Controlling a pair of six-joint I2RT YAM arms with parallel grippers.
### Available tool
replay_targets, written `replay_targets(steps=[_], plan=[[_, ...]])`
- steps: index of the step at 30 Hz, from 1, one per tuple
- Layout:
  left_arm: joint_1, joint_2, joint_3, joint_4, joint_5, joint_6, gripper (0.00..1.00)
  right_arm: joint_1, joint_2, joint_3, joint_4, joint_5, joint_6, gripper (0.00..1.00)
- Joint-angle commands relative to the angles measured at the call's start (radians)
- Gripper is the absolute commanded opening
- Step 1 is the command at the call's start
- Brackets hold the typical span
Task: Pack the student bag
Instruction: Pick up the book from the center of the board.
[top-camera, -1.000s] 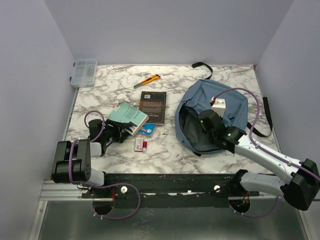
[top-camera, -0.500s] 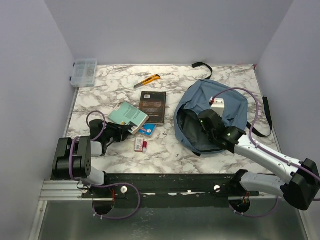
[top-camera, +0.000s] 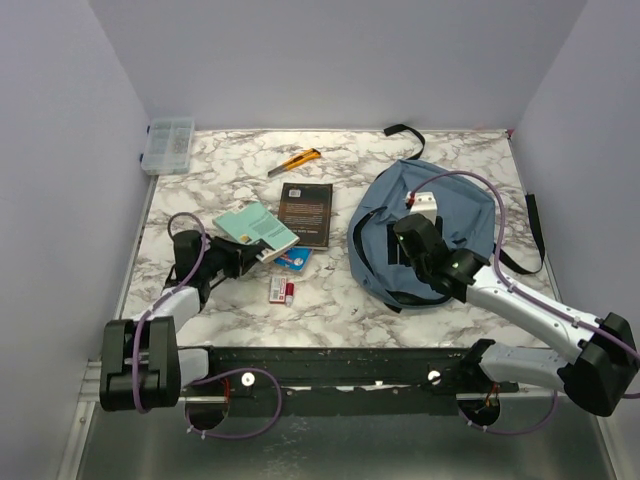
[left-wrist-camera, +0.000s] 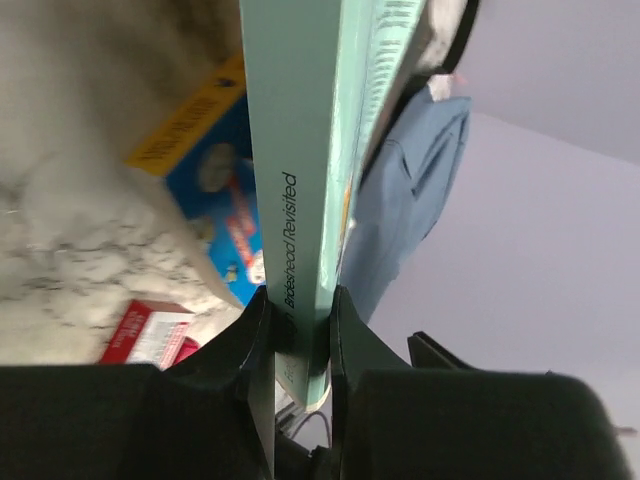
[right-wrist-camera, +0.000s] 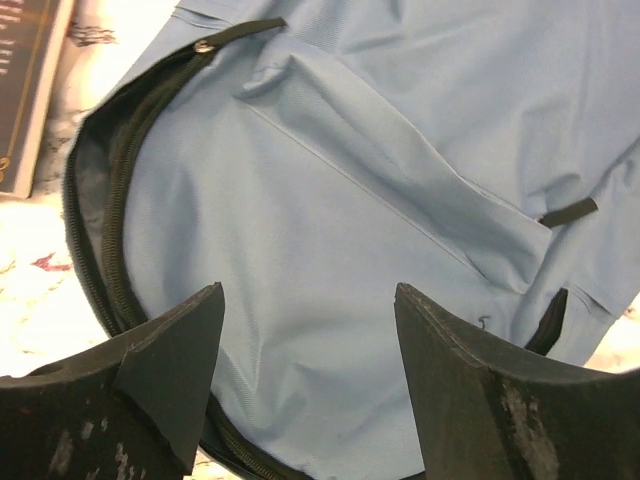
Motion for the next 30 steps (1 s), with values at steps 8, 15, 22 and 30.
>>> replay_targets(steps=[8,15,22,30], plan=[[-0.232,-0.126,0.493,-0.451,-0.086,0.436,0.00,0.001,0.007,0.055,0.091,-0.257,-0.037,1.00],[-0.390,-0.087,0.754,-0.652,-0.187,0.474,0.00,0.001,-0.059,0.032,0.179,-0.410,-0.047,1.00],[-0.459,0.024,0.878,-0.788,-0.124,0.343,0.00,0.154,-0.081,0.104,0.219,-0.358,-0.202,1.00],[-0.514,0.052,0.894,-0.836,-0.076,0.254,0.00,0.284,-0.009,0.099,0.351,-0.282,-0.344,1.00]])
